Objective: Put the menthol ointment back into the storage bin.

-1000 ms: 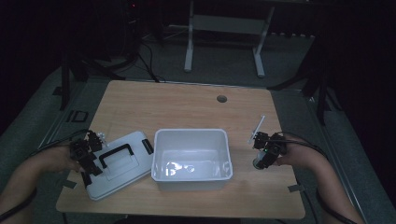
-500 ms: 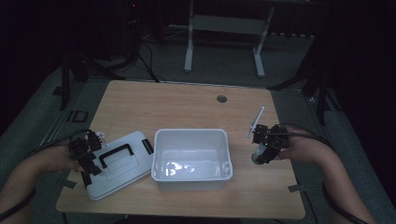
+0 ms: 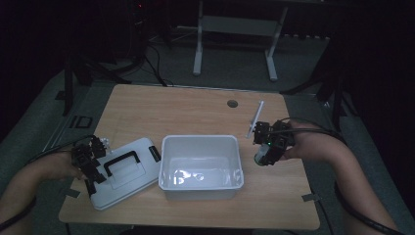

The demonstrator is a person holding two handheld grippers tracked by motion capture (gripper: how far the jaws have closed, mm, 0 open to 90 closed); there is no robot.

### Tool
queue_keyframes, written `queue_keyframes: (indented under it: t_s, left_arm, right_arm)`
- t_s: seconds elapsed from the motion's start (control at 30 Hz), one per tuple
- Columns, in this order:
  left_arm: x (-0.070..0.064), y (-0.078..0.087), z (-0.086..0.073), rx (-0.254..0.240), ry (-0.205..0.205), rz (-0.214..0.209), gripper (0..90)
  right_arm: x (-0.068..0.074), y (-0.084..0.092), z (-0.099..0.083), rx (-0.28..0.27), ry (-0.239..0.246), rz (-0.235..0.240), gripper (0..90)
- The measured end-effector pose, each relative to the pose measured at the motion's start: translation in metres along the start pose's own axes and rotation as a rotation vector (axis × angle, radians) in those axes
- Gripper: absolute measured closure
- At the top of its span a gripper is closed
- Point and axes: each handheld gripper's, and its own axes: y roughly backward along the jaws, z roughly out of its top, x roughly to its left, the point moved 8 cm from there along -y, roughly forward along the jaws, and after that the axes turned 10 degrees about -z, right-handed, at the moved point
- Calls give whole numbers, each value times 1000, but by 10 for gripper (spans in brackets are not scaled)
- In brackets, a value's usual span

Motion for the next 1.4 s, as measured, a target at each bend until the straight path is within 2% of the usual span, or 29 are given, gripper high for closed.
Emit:
queue_keyframes:
  t_s: [0.23,0.43,0.53,0.8,1.13,1.23,1.4]
  left_arm:
    - [0,-1,0,4,-3,-1,323]
    - [0,-2,-1,1,2,2,323]
    - [0,-1,-2,3,-4,0,323]
    - [1,-3,-4,5,-1,-1,323]
    - [0,-3,-3,6,-12,3,329]
    - [-1,-3,-2,6,-12,2,329]
    - [-1,-4,0,6,-22,1,329]
  right_arm:
    - [9,8,24,-9,64,-1,500]
    - [20,5,46,-33,124,20,500]
    - [23,-1,55,-29,153,23,500]
    - [36,-22,72,-22,202,58,500]
    - [54,-63,80,0,234,117,500]
    - [57,-76,81,22,236,114,500]
    - [57,-94,85,23,236,110,500]
